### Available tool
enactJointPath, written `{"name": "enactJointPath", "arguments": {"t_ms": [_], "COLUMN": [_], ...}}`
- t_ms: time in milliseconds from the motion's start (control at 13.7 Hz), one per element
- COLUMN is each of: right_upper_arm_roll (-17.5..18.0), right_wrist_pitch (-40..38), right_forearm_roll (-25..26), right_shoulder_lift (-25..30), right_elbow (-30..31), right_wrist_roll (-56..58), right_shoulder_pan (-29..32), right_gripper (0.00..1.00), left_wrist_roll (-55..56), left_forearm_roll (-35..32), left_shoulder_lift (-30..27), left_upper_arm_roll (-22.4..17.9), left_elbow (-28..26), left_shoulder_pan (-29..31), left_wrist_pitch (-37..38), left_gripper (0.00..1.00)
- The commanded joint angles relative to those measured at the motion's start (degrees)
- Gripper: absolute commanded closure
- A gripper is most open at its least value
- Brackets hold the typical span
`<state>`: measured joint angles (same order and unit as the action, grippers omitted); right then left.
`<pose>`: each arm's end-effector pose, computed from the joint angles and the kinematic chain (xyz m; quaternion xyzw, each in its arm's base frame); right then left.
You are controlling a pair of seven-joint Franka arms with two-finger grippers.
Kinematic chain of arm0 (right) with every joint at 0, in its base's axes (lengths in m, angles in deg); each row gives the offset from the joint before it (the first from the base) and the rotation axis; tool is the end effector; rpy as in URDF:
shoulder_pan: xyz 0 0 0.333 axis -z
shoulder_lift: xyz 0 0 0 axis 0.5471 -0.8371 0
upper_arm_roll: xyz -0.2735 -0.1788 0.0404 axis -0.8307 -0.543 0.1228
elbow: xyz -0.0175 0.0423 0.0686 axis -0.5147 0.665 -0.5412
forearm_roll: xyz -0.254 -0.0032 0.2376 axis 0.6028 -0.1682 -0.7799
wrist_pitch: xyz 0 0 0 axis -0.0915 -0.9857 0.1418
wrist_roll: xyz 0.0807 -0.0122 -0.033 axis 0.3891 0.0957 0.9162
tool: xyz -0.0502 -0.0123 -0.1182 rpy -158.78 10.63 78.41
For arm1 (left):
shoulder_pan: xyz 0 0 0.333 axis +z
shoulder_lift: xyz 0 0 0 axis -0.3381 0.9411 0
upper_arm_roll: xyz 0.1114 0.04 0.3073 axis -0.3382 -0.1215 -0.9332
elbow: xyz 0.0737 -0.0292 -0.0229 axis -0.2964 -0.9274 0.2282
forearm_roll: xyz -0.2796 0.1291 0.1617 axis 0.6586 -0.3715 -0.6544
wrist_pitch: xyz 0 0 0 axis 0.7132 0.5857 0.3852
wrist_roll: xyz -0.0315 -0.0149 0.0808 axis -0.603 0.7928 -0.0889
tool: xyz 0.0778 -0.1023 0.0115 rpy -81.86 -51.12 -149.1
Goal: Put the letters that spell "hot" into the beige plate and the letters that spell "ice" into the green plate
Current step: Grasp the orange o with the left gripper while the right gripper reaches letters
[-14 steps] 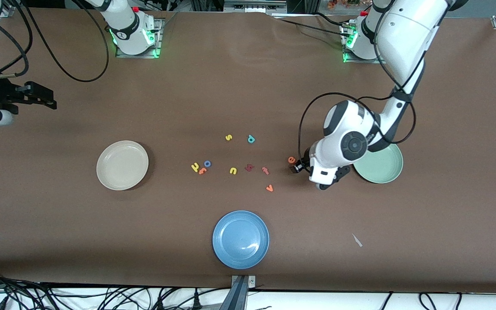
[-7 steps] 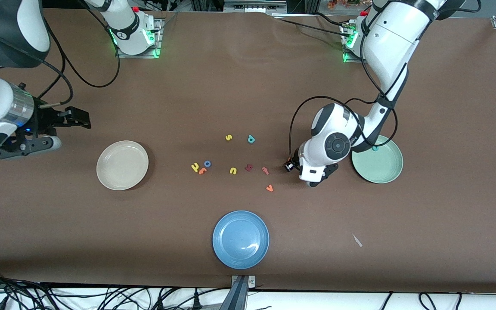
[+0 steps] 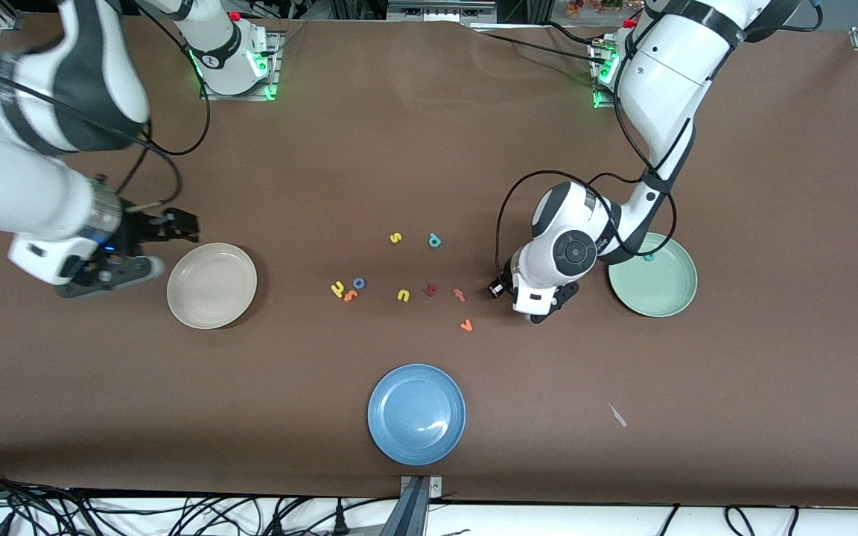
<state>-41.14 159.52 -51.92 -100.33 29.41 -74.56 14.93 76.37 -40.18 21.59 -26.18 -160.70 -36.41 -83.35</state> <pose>0.5826 0.1243 0.4686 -0.9856 -0.1559 0.0613 0.0220 0.5669 -0.3118 0.1934 0.9328 0.3353 -0.1159 0.0635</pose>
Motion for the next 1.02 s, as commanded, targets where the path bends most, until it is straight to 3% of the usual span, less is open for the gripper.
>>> {"name": "enactJointPath", "arguments": {"t_ms": [0,292,583,948], "right_upper_arm_roll": [3.2,8.3,12.8,15.6], "right_wrist_pitch": [7.9,24.7,33.3,40.0], "right_forearm_roll": [-0.7,-0.4,0.2,4.5], "right_shoulder_lift": [1.9,-0.8,-6.2,-11.1], "right_elbow": [8.6,16.9,17.7,17.6], "right_wrist_roll": [0.0,-0.1,-0.1,-0.2], "right_shoulder_pan": [0.0,0.0,-0.1,-0.6], "right_gripper": [0.00,0.00,0.00,0.00], "left_wrist_roll": [1.3,1.3,1.0,-2.1], "left_forearm_roll": [-2.1,-2.2,-3.6,-3.7], "left_shoulder_lift": [0.2,0.2,0.2,-3.9], "left_upper_arm_roll": [-0.4,-0.3,-0.3,-0.3], "left_elbow": [-0.1,-0.2,-0.2,0.7], "left_shoulder_pan": [-0.5,-0.5,-0.5,1.8], "left_wrist_pitch": [-0.8,-0.8,0.0,4.7], "left_gripper": [0.45,0.66,0.80,0.81]}}
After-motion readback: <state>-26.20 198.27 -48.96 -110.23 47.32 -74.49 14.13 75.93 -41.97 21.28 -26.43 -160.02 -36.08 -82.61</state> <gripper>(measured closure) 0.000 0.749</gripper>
